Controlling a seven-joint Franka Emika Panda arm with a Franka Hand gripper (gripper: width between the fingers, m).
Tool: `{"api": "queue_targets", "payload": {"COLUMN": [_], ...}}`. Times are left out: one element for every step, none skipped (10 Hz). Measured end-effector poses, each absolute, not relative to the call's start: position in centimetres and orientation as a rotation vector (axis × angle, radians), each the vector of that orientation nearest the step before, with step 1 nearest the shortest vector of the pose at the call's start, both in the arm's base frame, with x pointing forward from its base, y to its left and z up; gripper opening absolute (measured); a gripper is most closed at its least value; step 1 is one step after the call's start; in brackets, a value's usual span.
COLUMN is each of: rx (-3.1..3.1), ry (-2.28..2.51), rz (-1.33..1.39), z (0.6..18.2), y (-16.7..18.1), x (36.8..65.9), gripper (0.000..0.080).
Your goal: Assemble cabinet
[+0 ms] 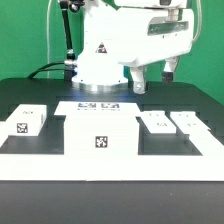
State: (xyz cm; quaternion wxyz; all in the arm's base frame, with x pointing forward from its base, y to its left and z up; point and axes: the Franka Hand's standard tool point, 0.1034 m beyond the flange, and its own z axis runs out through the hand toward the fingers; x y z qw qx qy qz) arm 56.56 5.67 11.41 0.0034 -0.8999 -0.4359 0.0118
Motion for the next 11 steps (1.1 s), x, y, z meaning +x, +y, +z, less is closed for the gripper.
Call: {"api": "queue_targets", "payload": {"rx": [-2.821, -2.821, -2.821, -2.821, -2.821, -2.821, -2.821, -2.821, -2.821, -2.741, -2.676], "ry": [-1.367, -1.367, -1.367, -1.367, -1.367, -1.367, -1.367, -1.367, -1.366, -1.532, -1.647], "rz": [0.037, 0.037, 0.037, 0.037, 0.037, 0.037, 0.037, 0.037, 0.038, 0.017, 0.014], "z": [11.4, 11.4, 11.4, 11.4, 11.4, 11.4, 11.4, 11.4, 11.4, 11.0, 10.5], "y": [5.7, 5.7, 5.7, 5.7, 5.7, 5.7, 5.7, 5.7, 5.6, 4.6, 3.2], "x": [56.6, 56.6, 56.6, 56.6, 56.6, 56.6, 56.6, 56.6, 56.5, 56.4, 55.8], "gripper": [0.0798, 0.0798, 0.0798, 0.0798, 0.0798, 0.0798, 0.0798, 0.0798, 0.0798, 0.0798, 0.0798]}}
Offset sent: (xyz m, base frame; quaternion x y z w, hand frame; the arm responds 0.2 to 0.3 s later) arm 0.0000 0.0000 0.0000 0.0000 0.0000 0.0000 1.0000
